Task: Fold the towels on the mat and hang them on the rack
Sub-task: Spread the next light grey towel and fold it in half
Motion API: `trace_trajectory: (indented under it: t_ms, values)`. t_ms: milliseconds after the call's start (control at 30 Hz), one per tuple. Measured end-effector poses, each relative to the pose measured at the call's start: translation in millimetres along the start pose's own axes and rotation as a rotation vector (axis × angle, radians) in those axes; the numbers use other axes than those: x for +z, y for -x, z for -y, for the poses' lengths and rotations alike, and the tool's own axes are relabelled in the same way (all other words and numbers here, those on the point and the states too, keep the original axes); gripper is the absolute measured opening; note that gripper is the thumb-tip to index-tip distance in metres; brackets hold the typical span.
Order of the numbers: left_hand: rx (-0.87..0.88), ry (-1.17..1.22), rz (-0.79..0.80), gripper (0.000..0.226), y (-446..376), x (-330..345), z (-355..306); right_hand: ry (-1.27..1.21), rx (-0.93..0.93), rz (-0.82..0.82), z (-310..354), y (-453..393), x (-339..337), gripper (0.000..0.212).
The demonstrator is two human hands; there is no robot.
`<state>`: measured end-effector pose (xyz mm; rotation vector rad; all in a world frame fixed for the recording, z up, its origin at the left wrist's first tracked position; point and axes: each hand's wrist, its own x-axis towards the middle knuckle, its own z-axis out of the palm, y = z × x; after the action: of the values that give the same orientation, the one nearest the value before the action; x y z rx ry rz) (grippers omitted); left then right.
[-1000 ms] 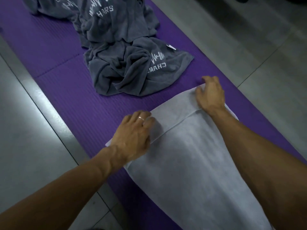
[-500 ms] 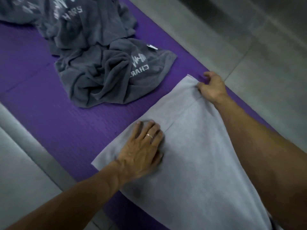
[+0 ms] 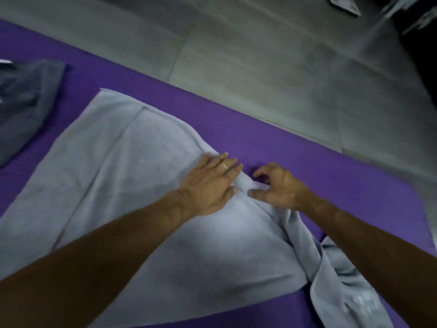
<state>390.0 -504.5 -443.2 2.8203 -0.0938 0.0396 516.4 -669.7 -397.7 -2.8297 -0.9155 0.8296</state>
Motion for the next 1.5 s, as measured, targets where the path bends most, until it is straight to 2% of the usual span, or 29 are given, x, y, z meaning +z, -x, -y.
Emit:
trace_trajectory:
  t_ms: [67, 133, 200, 233, 267, 300, 333, 400, 467, 533, 600, 633, 700, 767, 833, 900, 967, 1067, 1133, 1200, 1300, 1367, 1433, 1500]
  values:
    - [0.023, -0.049, 0.089, 0.062, -21, 3, -13, 0.032, -0.005, 0.028, -20, 14, 5, 0.048]
    - [0.005, -0.131, 0.167, 0.063, -38, 2, -16, 0.022, -0.003, 0.000, -36, 14, 5, 0.035]
    - [0.008, -0.222, 0.178, 0.056, -53, 1, -18, 0.004, 0.029, -0.204, -48, 4, -3, 0.018]
    - [-0.001, -0.244, 0.153, 0.050, -58, 1, -19, -0.032, 0.057, -0.317, -52, 1, -9, 0.013]
    - [-0.013, -0.239, 0.113, 0.043, -61, 0, -21, -0.076, 0.064, -0.365, -56, 3, -14, 0.013]
    - [-0.015, -0.226, 0.075, 0.038, -64, -2, -24, -0.101, 0.026, -0.317, -59, 11, -16, 0.021]
    - [0.006, -0.218, 0.053, 0.034, -66, -3, -27, -0.106, -0.044, -0.188, -62, 23, -14, 0.032]
    - [0.091, -0.238, 0.109, 0.035, -68, -7, -35, -0.123, -0.153, 0.078, -69, 55, -3, 0.047]
    - [0.185, -0.295, 0.249, 0.045, -68, -9, -44, -0.215, -0.201, 0.126, -83, 82, 8, 0.044]
    - [0.233, -0.377, 0.397, 0.050, -67, -10, -51, -0.333, -0.150, -0.063, -98, 95, 19, 0.038]
    - [0.220, -0.390, 0.478, 0.047, -68, -12, -55, -0.397, 0.062, -0.281, -112, 105, 25, 0.038]
    - [0.184, -0.345, 0.492, 0.042, -69, -15, -58, -0.381, 0.182, -0.307, -119, 111, 28, 0.038]
    - [0.057, -0.178, 0.479, 0.028, -70, -19, -64, -0.265, 0.332, -0.238, -132, 127, 39, 0.042]
    - [-0.025, -0.100, 0.429, 0.034, -74, -18, -72, -0.201, 0.349, -0.169, -140, 145, 47, 0.048]
    - [-0.040, -0.109, 0.362, 0.029, -76, -12, -83, -0.226, 0.307, -0.146, -142, 152, 51, 0.046]
    - [-0.029, -0.091, 0.327, 0.020, -75, -3, -97, -0.370, 0.295, -0.092, -137, 154, 50, 0.046]
    - [0.013, -0.106, 0.320, 0.025, -71, 6, -109, -0.476, 0.293, -0.047, -129, 152, 46, 0.037]
    - [0.019, -0.195, 0.282, 0.023, -65, 8, -120, -0.479, 0.242, -0.017, -125, 147, 32, 0.014]
    - [0.031, -0.239, 0.261, 0.018, -64, 7, -122, -0.485, 0.227, -0.049, -134, 144, 15, 0.005]
    - [0.003, -0.193, 0.220, 0.014, -65, 2, -122, -0.547, 0.233, -0.154, -149, 139, -5, 0.016]
    - [-0.145, 0.031, 0.067, 0.011, -78, -4, -120, -0.394, 0.292, -0.454, -177, 125, -31, 0.018]
    - [-0.235, 0.134, -0.004, 0.019, -93, -6, -119, -0.250, 0.327, -0.625, -188, 113, -40, 0.020]
    - [-0.269, 0.149, 0.020, 0.030, -108, -3, -122, -0.159, 0.381, -0.599, -198, 98, -40, 0.025]
    - [-0.287, 0.134, 0.095, 0.029, -121, 4, -128, -0.109, 0.413, -0.443, -212, 84, -30, 0.026]
